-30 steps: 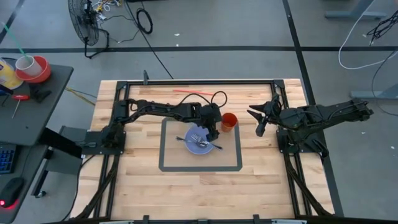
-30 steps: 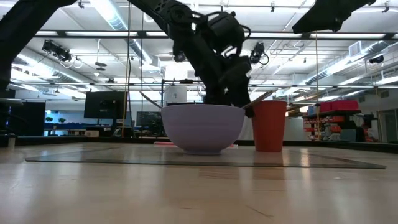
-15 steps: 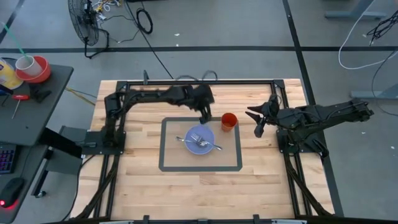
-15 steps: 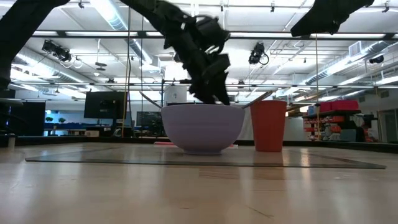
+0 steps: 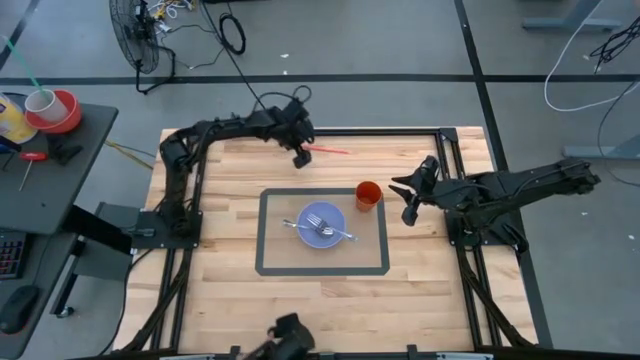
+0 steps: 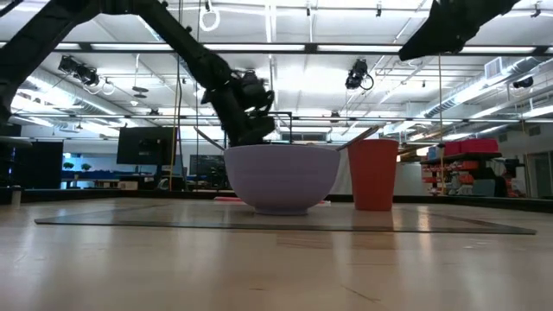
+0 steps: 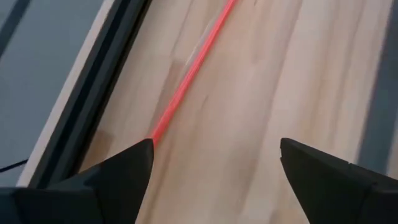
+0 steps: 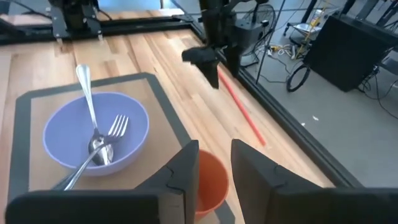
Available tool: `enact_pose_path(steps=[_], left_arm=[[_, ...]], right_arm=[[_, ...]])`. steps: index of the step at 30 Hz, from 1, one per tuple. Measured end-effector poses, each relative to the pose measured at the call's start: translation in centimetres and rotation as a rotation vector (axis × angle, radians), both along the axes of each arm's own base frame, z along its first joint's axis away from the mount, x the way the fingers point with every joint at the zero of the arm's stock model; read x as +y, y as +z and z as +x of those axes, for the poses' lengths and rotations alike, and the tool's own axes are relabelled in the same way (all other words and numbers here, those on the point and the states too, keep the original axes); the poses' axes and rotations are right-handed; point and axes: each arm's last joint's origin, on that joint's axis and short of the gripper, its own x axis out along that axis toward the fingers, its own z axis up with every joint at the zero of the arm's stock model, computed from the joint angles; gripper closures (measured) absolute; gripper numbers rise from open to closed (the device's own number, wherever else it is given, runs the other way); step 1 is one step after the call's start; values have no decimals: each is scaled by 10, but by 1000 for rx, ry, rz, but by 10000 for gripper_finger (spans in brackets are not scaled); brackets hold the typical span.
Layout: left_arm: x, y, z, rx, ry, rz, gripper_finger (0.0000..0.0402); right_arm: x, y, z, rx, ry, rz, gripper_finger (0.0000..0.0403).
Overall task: Pick & Place Utensil
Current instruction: Put the orange straw into the orange cup
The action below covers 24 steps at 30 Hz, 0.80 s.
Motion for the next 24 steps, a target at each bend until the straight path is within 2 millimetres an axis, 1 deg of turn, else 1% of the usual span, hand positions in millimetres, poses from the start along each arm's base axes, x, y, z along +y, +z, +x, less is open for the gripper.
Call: enact_pose_path(steps=[5,11,15,19,24], left_arm=[[22,-14,-28,36,-69,17,58],[34,-33,-53,87,-146,73,83],[42,-40,-63,108,-110,129,109],[53,-42,-70,25,-96,76,132],[56,-55,-74,43,-98,42,160]], right_arm=[[1,-5,6,31,4,-5,305],[3,-7,12,38,3,-6,305],[3,-7,15,27,3,-4,305],[4,-6,16,5,3,1,305],[3,-5,16,3,2,1,305]])
